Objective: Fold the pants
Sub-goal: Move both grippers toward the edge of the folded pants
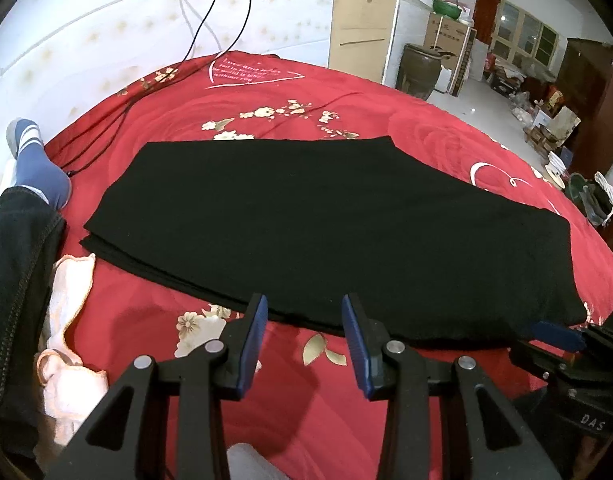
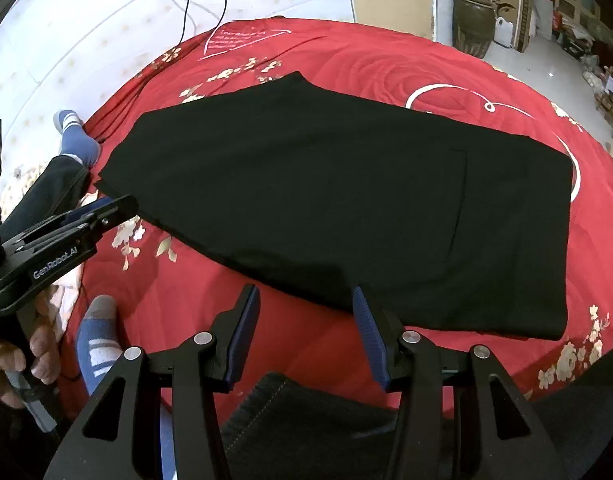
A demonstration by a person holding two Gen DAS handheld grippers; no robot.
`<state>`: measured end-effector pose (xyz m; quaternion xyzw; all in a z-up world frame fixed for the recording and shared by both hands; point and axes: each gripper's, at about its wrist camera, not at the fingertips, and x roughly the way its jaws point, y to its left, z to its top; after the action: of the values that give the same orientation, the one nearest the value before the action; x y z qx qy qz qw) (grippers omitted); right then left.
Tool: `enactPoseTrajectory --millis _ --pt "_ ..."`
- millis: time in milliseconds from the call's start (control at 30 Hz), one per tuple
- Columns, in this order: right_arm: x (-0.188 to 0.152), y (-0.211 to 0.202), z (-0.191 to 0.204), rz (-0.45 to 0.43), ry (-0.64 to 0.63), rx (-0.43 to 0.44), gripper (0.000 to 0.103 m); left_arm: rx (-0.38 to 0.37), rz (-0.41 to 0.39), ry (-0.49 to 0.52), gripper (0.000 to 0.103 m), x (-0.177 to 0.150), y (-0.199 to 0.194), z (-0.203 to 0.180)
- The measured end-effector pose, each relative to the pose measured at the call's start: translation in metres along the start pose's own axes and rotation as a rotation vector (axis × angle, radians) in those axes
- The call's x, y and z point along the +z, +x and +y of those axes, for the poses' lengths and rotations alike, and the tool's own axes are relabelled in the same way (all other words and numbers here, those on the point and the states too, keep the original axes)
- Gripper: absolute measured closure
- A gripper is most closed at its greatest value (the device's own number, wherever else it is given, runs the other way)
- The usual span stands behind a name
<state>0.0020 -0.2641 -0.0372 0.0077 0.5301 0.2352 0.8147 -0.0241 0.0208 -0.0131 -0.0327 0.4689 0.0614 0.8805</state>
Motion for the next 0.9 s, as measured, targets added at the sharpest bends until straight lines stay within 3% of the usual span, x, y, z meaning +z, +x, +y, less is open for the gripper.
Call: enactPoseTrajectory --millis 467,900 --pt "0.005 0.006 0.004 0.015 0.002 0.028 0.054 0.041 0.009 -0.137 0.057 0.013 0.016 0.04" --pt "0.023 0.019 0.006 -0.002 0.005 0.069 0.05 0.204 -0.016 -0.408 0.056 0.017 0.043 0.118"
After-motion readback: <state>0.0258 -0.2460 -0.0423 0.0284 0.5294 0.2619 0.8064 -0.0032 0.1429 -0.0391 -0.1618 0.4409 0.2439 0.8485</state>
